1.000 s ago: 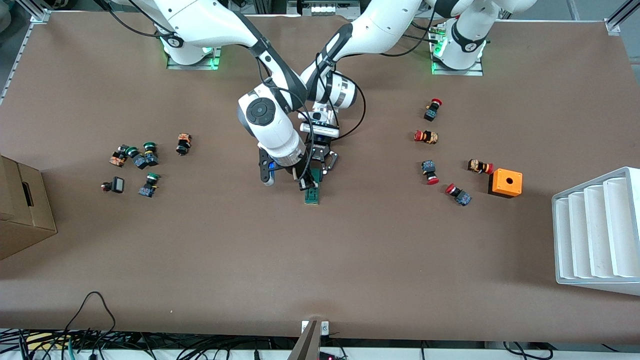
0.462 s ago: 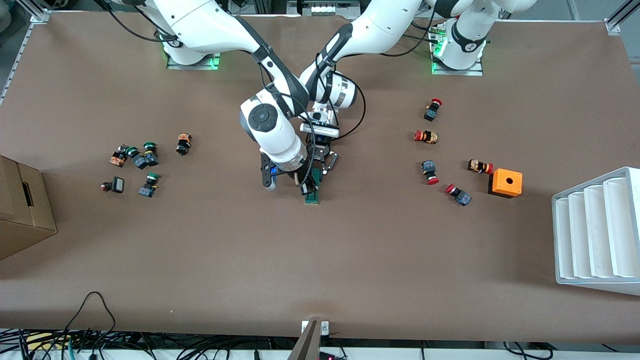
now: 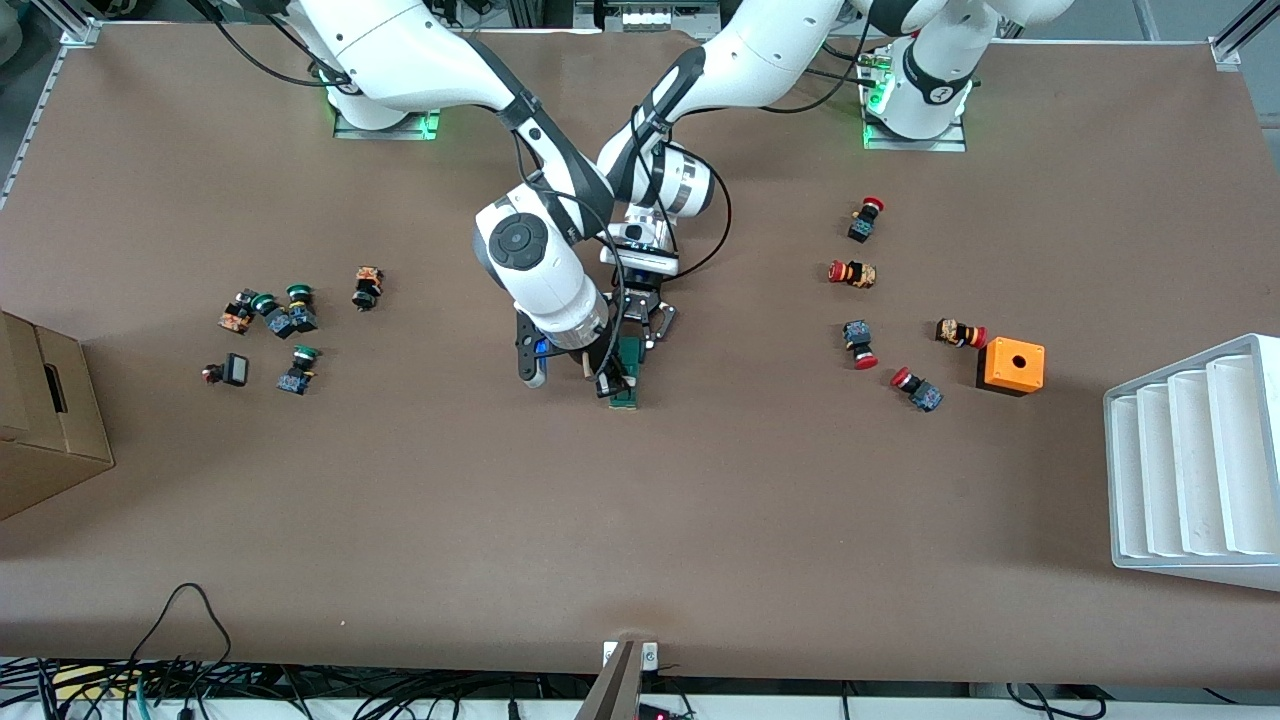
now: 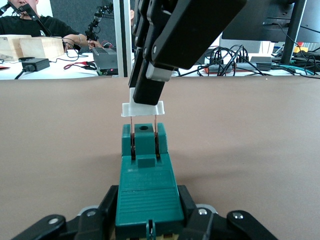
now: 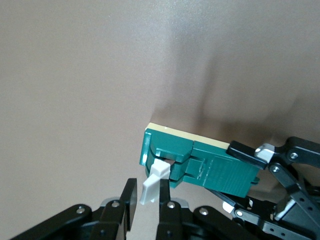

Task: Close load switch with both arms
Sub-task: 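Push the white lever over with the right gripper to close it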

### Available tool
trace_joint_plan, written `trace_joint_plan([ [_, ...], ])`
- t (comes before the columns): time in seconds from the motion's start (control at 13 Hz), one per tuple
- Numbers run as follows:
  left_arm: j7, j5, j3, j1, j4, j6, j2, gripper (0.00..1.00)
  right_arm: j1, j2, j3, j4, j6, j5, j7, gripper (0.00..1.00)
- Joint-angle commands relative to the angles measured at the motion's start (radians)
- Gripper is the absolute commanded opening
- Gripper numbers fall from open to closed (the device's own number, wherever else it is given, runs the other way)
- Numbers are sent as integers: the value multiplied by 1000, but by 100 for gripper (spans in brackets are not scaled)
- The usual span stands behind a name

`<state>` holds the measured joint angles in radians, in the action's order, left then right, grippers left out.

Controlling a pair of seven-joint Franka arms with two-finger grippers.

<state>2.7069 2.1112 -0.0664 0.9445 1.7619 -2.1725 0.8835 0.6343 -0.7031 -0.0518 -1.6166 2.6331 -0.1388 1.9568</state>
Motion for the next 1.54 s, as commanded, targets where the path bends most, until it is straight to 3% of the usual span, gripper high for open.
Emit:
trace_joint_plan([
  [0.0, 24, 24, 10, 2, -53, -1, 35, 47, -12, -30, -8, 49, -16, 15, 13, 25],
  [1.46, 24, 24, 10, 2, -53, -1, 37, 47, -25, -104, -3, 126, -15, 18, 8, 27],
])
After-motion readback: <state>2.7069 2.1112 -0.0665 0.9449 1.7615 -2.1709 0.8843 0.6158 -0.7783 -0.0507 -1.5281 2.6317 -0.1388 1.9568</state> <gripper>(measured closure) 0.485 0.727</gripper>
